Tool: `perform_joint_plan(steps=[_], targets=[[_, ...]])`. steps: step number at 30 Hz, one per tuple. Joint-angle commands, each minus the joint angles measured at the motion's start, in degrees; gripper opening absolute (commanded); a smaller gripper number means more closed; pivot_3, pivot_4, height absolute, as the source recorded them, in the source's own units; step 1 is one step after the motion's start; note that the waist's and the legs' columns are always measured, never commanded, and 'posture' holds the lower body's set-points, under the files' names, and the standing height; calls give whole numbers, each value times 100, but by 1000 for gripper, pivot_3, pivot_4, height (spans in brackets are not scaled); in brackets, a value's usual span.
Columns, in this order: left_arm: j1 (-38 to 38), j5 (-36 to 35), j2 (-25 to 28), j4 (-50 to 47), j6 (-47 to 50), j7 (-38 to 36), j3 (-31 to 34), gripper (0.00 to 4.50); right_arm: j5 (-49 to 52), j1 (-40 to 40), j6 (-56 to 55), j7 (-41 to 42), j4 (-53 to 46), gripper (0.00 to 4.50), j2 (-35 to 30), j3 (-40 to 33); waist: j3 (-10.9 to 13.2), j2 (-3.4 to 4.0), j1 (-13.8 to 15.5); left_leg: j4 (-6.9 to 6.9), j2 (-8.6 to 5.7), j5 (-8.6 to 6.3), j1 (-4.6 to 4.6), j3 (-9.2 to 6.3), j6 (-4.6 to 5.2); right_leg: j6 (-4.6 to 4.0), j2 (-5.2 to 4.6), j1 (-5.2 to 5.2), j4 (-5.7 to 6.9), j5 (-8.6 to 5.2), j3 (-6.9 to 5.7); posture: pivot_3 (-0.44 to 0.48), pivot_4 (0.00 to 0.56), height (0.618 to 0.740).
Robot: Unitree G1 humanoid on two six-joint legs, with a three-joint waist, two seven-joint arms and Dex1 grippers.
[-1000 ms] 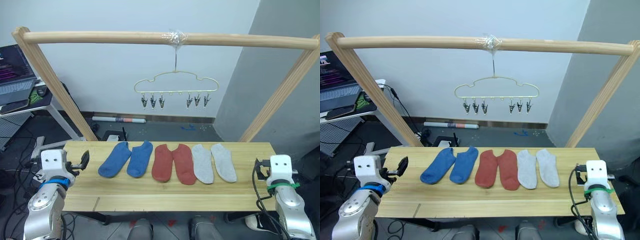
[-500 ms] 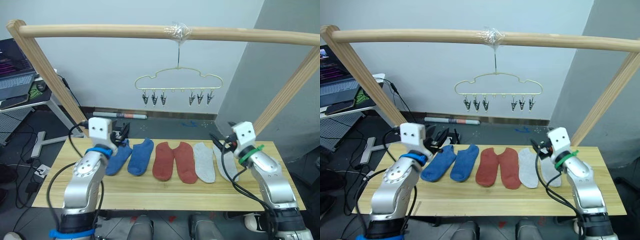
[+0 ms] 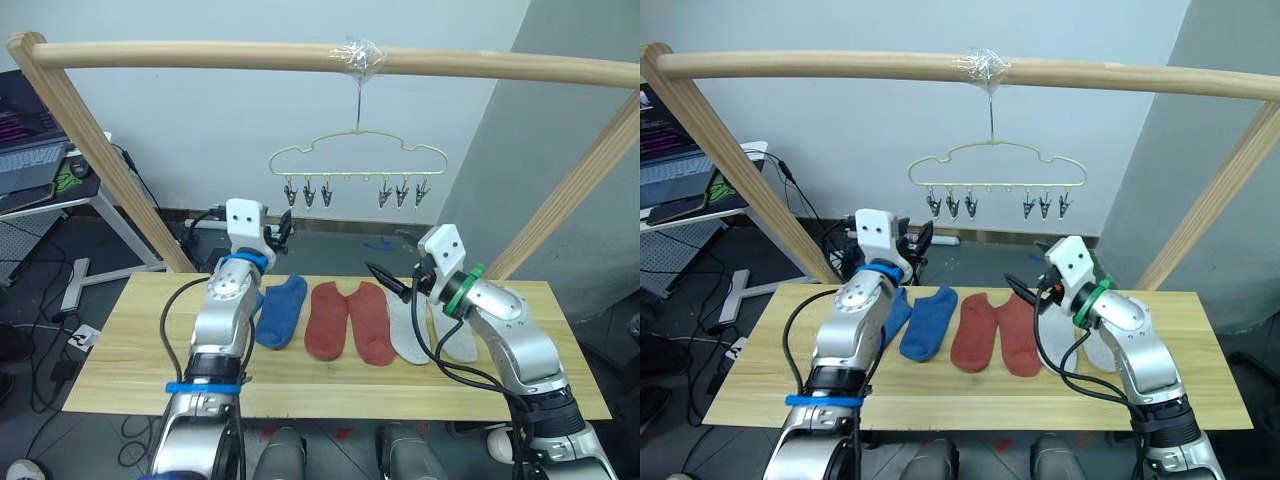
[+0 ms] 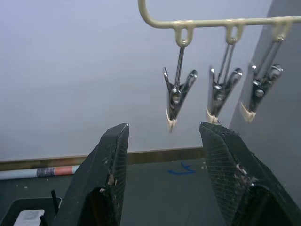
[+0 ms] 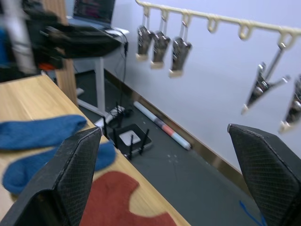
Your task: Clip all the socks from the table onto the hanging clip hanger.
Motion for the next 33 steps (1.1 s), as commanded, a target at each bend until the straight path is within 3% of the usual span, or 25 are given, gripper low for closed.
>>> perform_joint_plan(steps=[1, 15, 33], targets=[[-289, 73, -75, 407, -467, 56, 52, 2441, 157, -125, 144, 27, -414, 4500, -20, -43, 1, -1, -22, 0, 0, 0, 0, 0, 0, 0, 0, 0, -1, 0, 0, 12, 178, 740], [-986, 187, 0, 1523, -1228, 117, 161, 2441, 292, -311, 531, -28, -663, 4500, -96, -103, 32, -2, -153, -1, 0, 0, -11, -3, 0, 12, 0, -9, 0, 7, -1, -15, 182, 740], [-764, 141, 7, 1320, -1204, 29, 212, 2441, 354, -401, 662, -122, -708, 4500, -100, -198, 52, 2, -158, -2, 0, 0, -20, -4, 0, 35, 0, -18, 0, 19, -2, -19, 187, 740]])
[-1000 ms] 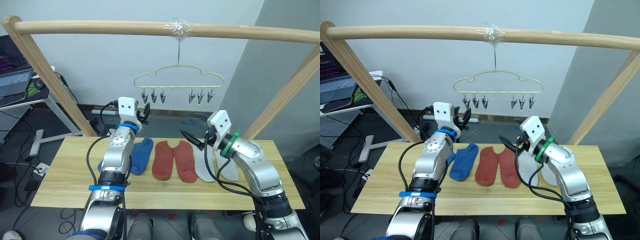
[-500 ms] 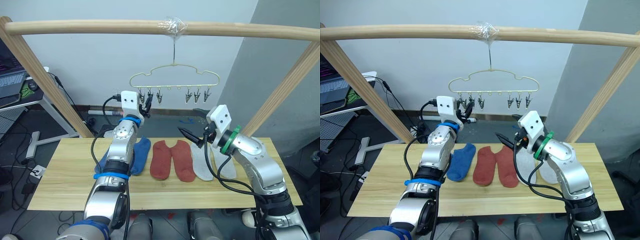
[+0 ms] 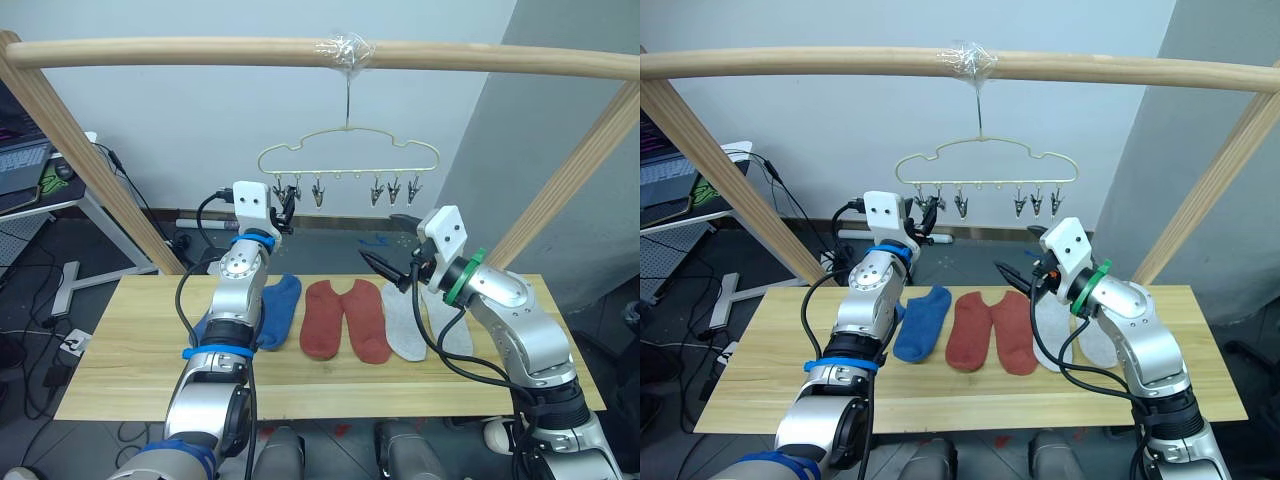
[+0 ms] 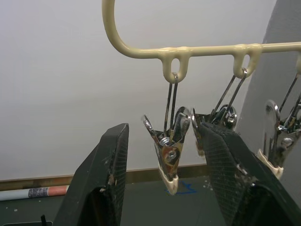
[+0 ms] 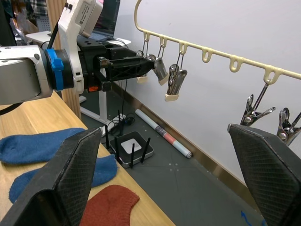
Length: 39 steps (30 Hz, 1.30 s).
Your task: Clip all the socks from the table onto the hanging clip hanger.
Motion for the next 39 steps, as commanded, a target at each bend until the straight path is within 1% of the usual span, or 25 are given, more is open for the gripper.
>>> perform_joint_plan(steps=[1, 8, 18, 26, 33, 39], targets=[[128, -27, -10, -316, -64, -72, -4, 2441, 75, -118, 18, -60, -224, 4500, -15, -106, 1, 1, -2, 0, 0, 0, 0, 0, 0, 0, 0, 0, 0, 0, 0, -19, 187, 740], [396, -24, 5, -619, 46, -102, 16, 2441, 137, -154, 101, -145, -267, 4500, -10, -130, 3, 3, -12, 0, 0, 0, 1, 0, 0, 0, 0, -1, 0, 0, 1, -27, 191, 740], [302, -232, -16, -1002, 209, -279, 42, 2441, 145, -168, 114, -158, -251, 4500, -60, -130, 25, 6, -12, 0, 0, 0, -1, 0, 0, 0, 0, -2, 0, 0, 1, -26, 195, 740], [568, -194, -26, -1294, 327, -288, 1, 2441, 130, -158, 108, -192, -271, 4500, -79, -120, 29, 7, -14, 0, 0, 0, -30, 0, 0, 1, 0, -30, 1, 1, 1, -30, 197, 740], [548, -103, 8, -1110, 297, -179, 43, 2441, 137, -144, 124, -213, -316, 4500, -96, -107, 33, 7, -12, 1, 0, 1, -43, -1, 0, 1, 0, -42, 3, 2, 1, -30, 197, 740], [77, 20, 14, -372, -40, -164, 11, 2441, 128, -184, 114, -209, -284, 4500, -109, -105, 41, 4, -11, 2, 0, 1, -42, -1, 0, 1, 0, -42, 3, 2, 0, -33, 199, 740]])
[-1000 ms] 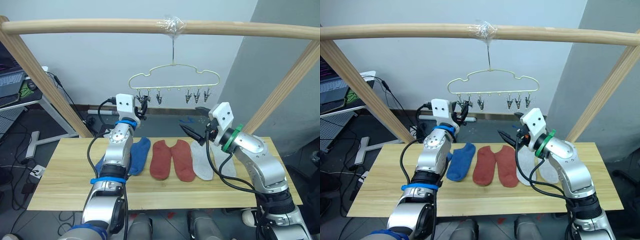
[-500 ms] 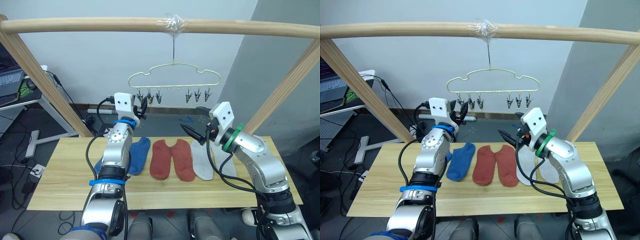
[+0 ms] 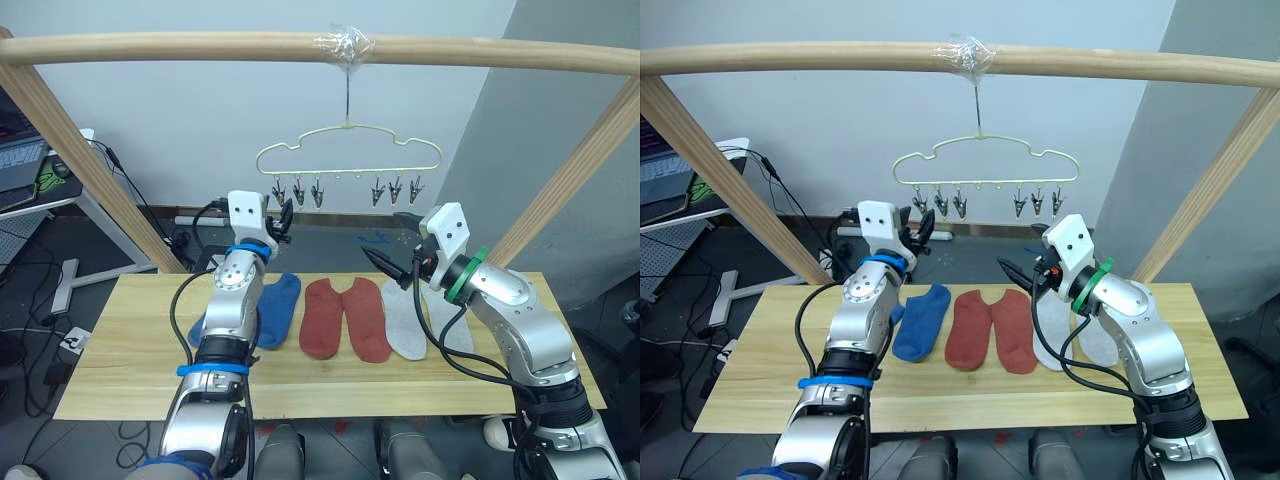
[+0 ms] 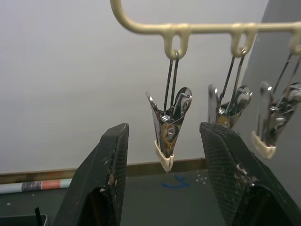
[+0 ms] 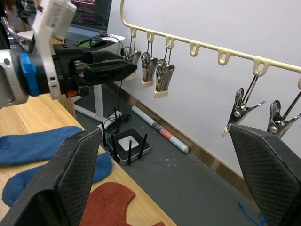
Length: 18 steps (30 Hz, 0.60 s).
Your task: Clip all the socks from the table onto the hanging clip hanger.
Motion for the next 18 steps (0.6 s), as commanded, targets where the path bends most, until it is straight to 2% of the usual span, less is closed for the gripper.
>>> perform_joint_plan(steps=[1, 6, 18], targets=[[-319, 116, 35, 235, -346, 40, -13, 2441, 38, -139, -24, -14, -248, 4500, -33, -89, 5, -1, 0, 0, 0, 0, 0, 0, 0, 0, 0, 0, 0, 0, 0, -33, 199, 740], [-520, 293, 54, 516, -598, 230, -13, 2441, 43, -138, -3, -25, -263, 4500, -37, -91, 21, -1, -2, -1, 0, 0, -2, 0, 0, 0, 0, -2, 0, 0, 0, -39, 203, 740], [-492, 410, -39, 354, -768, 473, -49, 2441, 33, -165, 25, -71, -258, 4500, -31, -95, 54, -4, -4, 0, 0, 0, -3, 0, 0, 1, 0, -2, 0, 1, 0, -43, 206, 740]])
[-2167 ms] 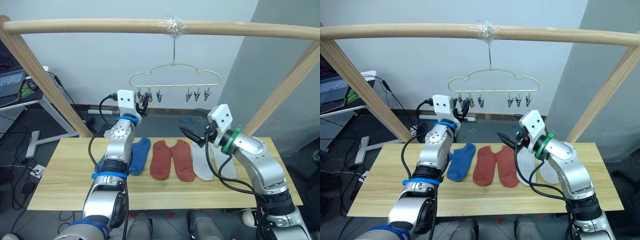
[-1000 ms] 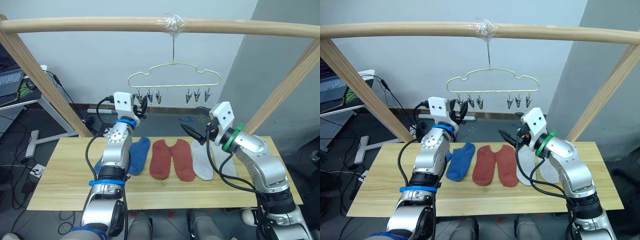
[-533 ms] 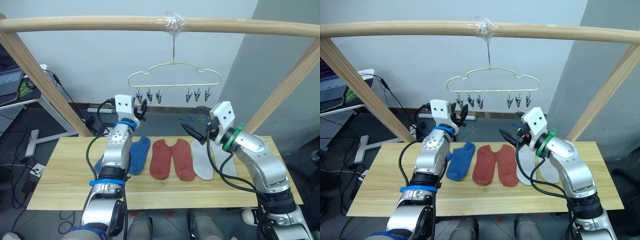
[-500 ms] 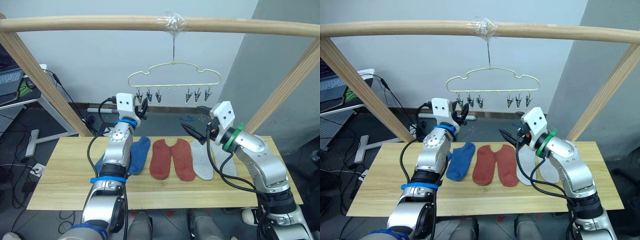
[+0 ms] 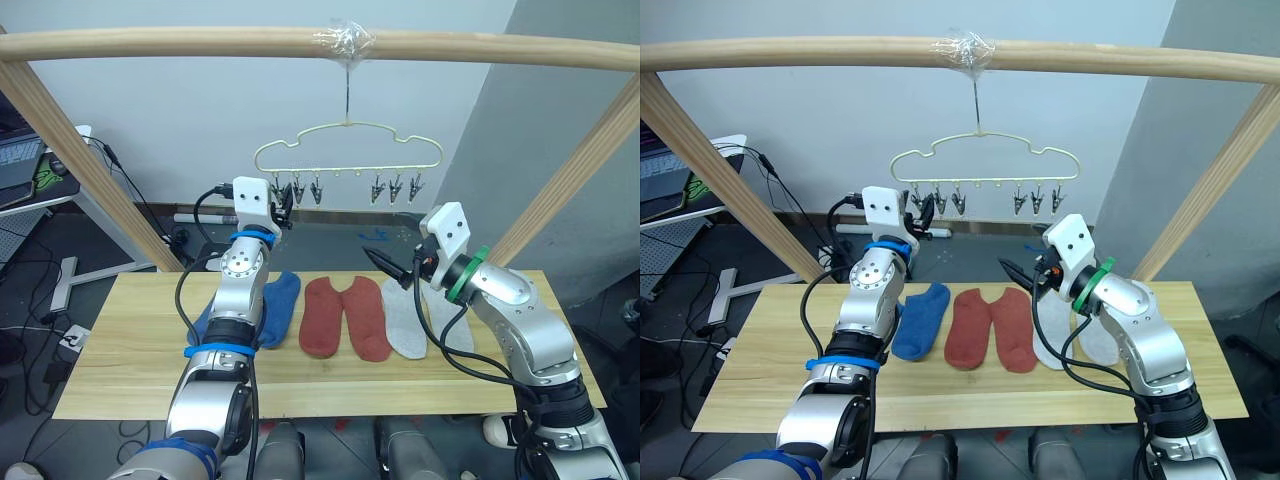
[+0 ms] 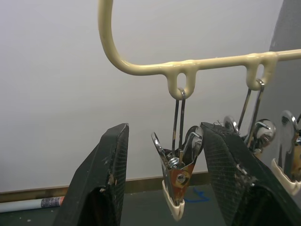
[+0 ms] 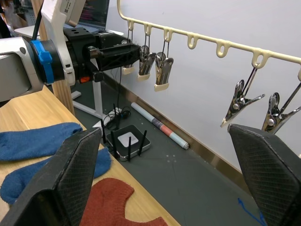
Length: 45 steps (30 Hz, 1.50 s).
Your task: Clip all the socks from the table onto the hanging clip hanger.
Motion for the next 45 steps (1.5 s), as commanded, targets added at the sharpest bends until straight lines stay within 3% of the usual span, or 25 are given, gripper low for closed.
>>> perform_joint_plan(steps=[1, 9, 12, 17, 21, 29, 32, 38, 45], targets=[[-75, -6, -26, -191, -140, -10, -30, 2441, 36, -164, -34, -49, -242, 4500, 11, -90, 1, 0, 0, 0, 0, 0, 0, 0, 0, 0, 0, 0, 0, 0, 0, -43, 206, 740], [-58, 18, -69, -214, -169, 5, -71, 2441, 12, -181, -53, -21, -216, 4500, -41, -86, 3, 0, 0, 0, 0, 0, -1, 0, 0, 0, 0, 0, 0, 0, 0, -43, 206, 740], [-53, 5, -99, -248, -205, -16, -91, 1905, 13, -155, -45, -24, -243, 4500, -48, -86, 3, 1, 0, 0, 0, 0, 0, 0, 0, 0, 0, 0, 1, 0, 0, -43, 203, 740], [-83, 2, -113, -242, -218, -22, -86, 564, 23, -148, -21, -29, -262, 4500, -50, -91, 3, 1, -1, 0, 0, 0, 0, 0, 0, 0, 0, 0, 1, 0, 0, -43, 203, 740], [-132, -21, -71, -201, -223, -27, -63, 5, 14, -150, -17, -49, -267, 4500, -43, -90, 3, 1, -1, 0, 0, 0, 0, 0, 0, 0, 0, 0, 1, 0, 0, -43, 203, 740], [-110, -88, 39, -205, -125, -174, -44, 5, 7, -71, 3, -109, -316, 4500, -28, -67, 3, 1, -1, 0, 0, 0, 0, 0, 0, 0, 0, 0, 1, 0, 0, -40, 201, 740], [8, -380, 168, -499, 345, -741, -87, 5, -143, 453, 207, -483, -282, 4500, 9, -160, 3, 0, 9, 0, 0, 0, 0, -1, 0, 0, 0, 0, 1, 0, -1, -29, 204, 740], [348, -605, 680, -1201, 1264, -1392, -97, 5, -873, 1346, 146, -1357, 559, 4500, -122, -444, 9, 9, 4, 1, -1, 0, -2, 0, 0, -2, -1, -2, 2, 0, 2, -23, 206, 740], [388, -693, 785, -1343, 1499, -1408, -8, 5, -783, 1241, 471, -1809, 1832, 4500, 257, -956, 9, 9, -41, 12, -1, 6, 8, 0, 8, -4, 1, 2, 18, -1, 3, -17, 205, 740]])
